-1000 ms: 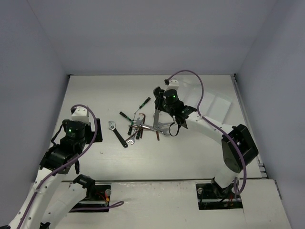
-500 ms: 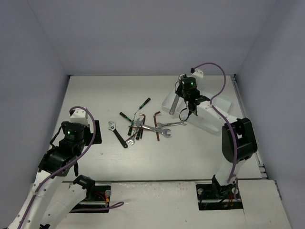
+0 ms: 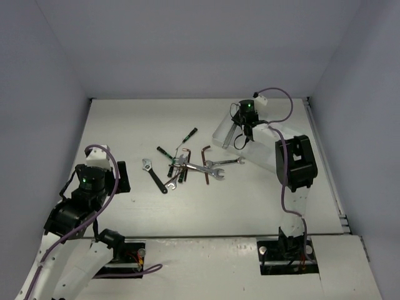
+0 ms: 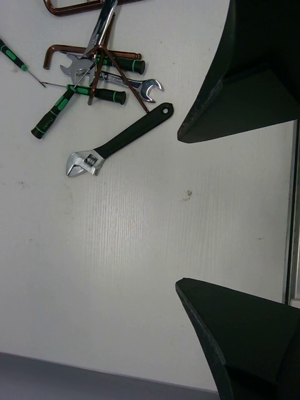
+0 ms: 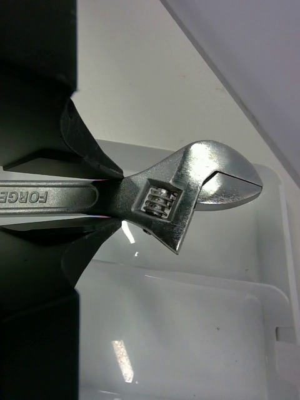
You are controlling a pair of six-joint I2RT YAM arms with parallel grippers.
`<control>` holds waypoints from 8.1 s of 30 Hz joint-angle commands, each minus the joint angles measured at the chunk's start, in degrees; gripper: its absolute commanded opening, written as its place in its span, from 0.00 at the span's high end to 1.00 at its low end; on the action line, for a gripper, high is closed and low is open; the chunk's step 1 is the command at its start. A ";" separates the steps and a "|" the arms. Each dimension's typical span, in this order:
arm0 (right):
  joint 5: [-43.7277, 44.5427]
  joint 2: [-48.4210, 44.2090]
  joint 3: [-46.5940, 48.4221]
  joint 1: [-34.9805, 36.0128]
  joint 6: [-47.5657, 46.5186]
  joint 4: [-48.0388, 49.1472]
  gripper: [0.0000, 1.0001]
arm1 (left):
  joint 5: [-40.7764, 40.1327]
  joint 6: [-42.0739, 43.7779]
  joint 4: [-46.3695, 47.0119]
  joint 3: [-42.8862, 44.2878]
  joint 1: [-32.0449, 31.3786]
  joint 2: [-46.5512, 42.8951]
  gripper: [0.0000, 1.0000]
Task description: Sort the tools into containers
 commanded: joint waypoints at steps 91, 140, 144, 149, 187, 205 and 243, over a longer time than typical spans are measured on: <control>-25.67 -56.09 -30.70 8.71 -18.48 -13.40 0.31 | 12.41 -28.83 20.30 9.47 2.75 47.23 1.00; -17.21 -31.39 -14.83 32.34 -15.45 0.95 1.00 | 26.46 -37.30 44.02 10.29 -7.14 35.02 1.00; -14.86 -33.09 -15.84 31.89 -15.62 0.88 1.00 | 25.70 -35.19 41.59 11.11 -7.16 35.44 0.91; -12.98 -33.67 -17.70 29.17 -11.81 0.86 1.00 | 21.64 -32.05 34.67 11.92 -7.07 34.20 0.18; 8.35 5.65 11.73 3.99 0.91 -1.75 0.57 | 5.86 -21.04 3.61 5.51 -7.07 15.93 0.15; -20.46 -22.16 -9.84 12.14 -34.75 -10.82 0.36 | 5.16 -14.45 4.03 10.50 -6.98 24.19 0.15; -18.59 -3.64 -4.12 28.41 -52.54 -26.20 0.53 | 7.42 -12.53 4.38 9.26 -6.89 22.95 0.15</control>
